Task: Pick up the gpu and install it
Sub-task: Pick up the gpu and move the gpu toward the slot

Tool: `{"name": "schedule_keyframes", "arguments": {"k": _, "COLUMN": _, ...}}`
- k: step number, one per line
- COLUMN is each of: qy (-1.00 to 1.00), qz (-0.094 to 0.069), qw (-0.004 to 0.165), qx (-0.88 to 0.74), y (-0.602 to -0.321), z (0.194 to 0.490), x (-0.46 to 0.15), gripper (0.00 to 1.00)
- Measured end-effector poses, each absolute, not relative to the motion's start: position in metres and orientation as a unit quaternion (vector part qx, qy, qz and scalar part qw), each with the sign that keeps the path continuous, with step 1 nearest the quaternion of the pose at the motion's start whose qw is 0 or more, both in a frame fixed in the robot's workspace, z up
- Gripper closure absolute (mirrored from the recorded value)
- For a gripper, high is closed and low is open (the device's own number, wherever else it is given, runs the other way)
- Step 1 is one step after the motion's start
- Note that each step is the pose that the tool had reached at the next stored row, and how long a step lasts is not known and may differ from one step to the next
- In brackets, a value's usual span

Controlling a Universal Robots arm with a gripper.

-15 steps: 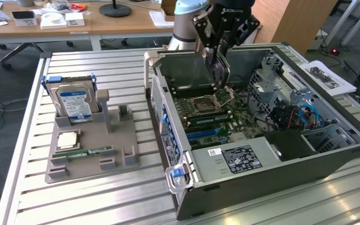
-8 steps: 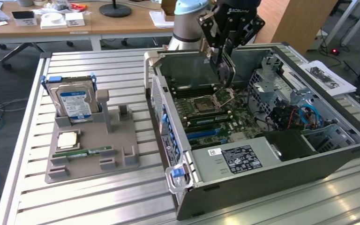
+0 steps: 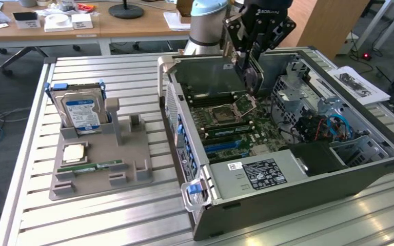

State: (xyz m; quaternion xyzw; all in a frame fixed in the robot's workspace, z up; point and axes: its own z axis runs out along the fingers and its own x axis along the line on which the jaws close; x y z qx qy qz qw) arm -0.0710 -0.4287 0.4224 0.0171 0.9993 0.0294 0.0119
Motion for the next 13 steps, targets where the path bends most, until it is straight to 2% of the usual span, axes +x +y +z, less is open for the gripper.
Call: {"name": "schedule_keyframes", "arguments": {"k": 13, "qy": 0.999, "qz": 0.029, "qw": 0.012, "qx": 0.017, "y": -0.4286, "z": 0.4224, "x": -0.0611, "gripper": 0.73}}
